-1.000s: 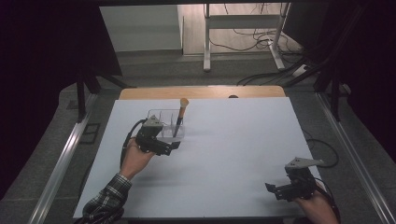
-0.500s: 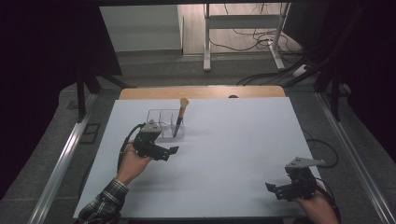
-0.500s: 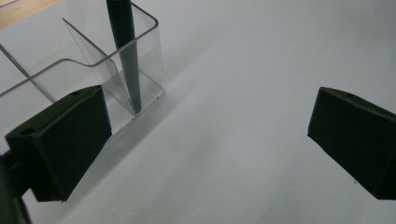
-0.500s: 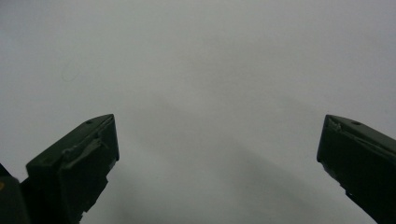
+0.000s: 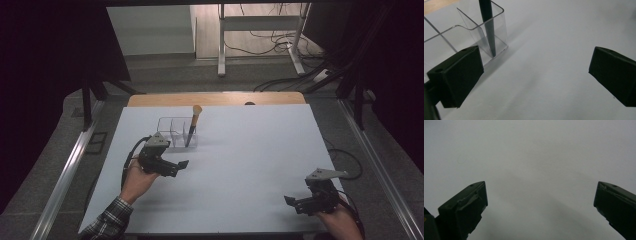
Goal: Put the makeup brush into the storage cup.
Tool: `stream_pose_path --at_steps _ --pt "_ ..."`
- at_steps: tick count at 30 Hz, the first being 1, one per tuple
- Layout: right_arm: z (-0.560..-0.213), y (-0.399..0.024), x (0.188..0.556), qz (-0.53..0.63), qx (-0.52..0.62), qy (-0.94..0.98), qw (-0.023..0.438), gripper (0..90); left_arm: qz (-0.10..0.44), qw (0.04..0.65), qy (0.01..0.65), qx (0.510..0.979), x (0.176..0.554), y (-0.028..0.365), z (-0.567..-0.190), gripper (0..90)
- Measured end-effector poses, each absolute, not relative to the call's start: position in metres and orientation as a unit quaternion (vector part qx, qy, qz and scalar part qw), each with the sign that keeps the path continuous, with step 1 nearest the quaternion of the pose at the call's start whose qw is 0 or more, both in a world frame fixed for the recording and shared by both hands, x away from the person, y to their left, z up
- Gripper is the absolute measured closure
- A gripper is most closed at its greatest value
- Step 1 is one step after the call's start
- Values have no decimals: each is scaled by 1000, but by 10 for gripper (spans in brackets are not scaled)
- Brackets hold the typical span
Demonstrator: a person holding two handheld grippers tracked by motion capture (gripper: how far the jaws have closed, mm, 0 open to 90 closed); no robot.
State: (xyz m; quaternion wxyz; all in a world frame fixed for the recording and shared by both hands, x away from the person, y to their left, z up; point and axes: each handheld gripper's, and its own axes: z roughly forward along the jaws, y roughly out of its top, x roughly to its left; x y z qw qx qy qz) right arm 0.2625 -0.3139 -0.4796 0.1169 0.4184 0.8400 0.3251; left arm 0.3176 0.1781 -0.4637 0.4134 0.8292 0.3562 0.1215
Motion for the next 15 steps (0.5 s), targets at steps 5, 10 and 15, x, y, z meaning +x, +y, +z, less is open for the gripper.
stream_pose_path --at_steps 5,10,15 --pt "-480 -314 262 326 417 840 117 0 125 411 356 830 313 180 -464 0" --pt "-479 -314 263 329 419 839 115 0 126 409 357 830 308 184 -465 0" --pt "-479 -315 263 331 420 837 114 0 127 404 357 833 303 186 -466 0"
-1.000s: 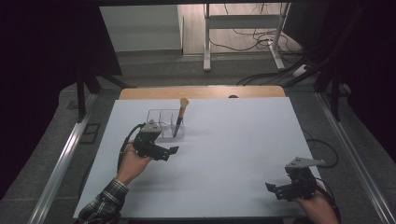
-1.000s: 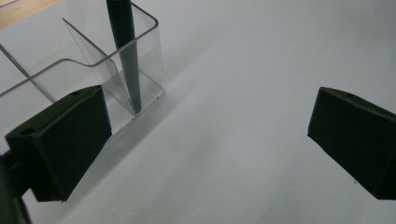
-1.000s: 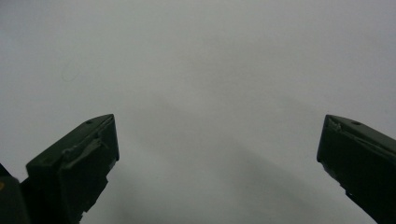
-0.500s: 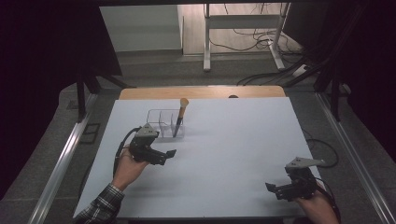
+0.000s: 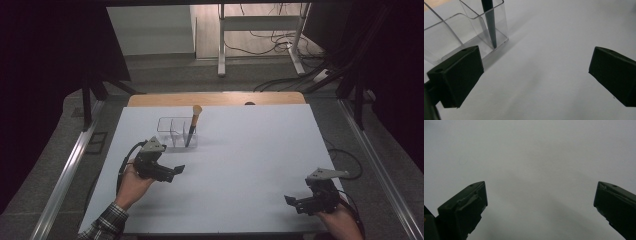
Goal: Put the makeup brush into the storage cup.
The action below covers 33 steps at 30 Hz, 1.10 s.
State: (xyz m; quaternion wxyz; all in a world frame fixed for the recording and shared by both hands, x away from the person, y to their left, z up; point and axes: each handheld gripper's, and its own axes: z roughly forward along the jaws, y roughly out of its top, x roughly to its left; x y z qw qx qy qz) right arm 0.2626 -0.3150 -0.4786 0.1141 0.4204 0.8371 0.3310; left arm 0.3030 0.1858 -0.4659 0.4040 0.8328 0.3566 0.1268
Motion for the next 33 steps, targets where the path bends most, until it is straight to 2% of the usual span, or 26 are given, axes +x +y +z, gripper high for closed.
stream_pose_path --at_steps 33 --pt "-479 -314 262 326 417 840 120 0 124 407 377 822 274 210 -469 0"
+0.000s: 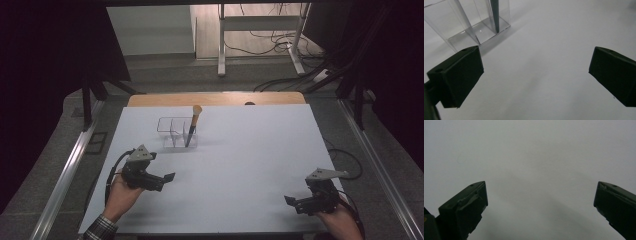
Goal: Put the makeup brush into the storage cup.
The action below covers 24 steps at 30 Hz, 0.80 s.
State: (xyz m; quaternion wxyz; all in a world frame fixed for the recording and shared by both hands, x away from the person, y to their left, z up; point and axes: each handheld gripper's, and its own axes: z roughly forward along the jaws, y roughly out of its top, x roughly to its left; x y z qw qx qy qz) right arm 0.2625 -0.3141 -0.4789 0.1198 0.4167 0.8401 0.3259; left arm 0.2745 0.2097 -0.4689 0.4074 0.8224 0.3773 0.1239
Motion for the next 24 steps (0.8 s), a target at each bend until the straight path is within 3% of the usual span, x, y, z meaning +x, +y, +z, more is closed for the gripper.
stream_pose_path --at_steps 24 --pt "-479 -314 263 325 417 840 119 0 119 397 390 822 259 229 -476 1"
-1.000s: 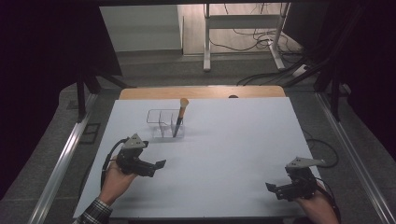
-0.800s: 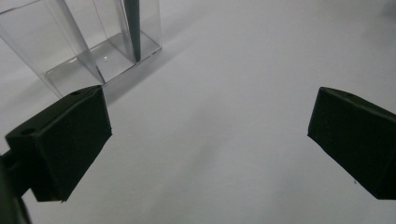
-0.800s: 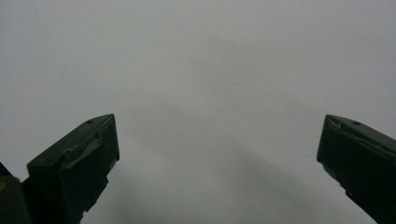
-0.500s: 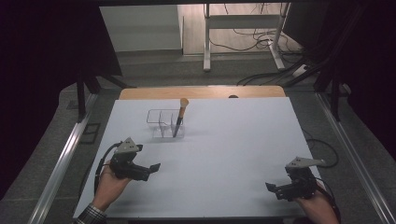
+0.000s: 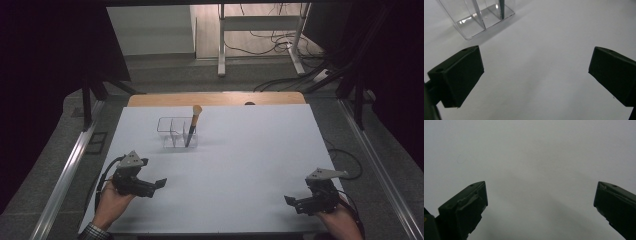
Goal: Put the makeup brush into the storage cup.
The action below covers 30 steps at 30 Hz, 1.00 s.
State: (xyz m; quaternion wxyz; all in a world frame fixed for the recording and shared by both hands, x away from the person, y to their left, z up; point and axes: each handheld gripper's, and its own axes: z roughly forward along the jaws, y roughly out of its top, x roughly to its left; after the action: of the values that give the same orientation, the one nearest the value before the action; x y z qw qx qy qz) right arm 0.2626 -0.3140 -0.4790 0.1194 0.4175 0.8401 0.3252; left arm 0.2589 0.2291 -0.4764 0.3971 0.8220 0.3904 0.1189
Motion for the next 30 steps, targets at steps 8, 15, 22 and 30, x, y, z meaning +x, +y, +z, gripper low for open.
stream_pose_path --at_steps 8,15,22,30 --pt "-479 -314 263 325 417 840 119 0 117 400 395 818 254 238 -479 0" --pt "-479 -314 263 325 417 840 119 0 120 403 402 813 250 246 -480 0" --pt "-479 -314 263 324 418 840 119 0 125 395 411 812 247 253 -483 0" --pt "-479 -314 263 324 420 840 119 0 129 383 420 813 243 261 -487 0"
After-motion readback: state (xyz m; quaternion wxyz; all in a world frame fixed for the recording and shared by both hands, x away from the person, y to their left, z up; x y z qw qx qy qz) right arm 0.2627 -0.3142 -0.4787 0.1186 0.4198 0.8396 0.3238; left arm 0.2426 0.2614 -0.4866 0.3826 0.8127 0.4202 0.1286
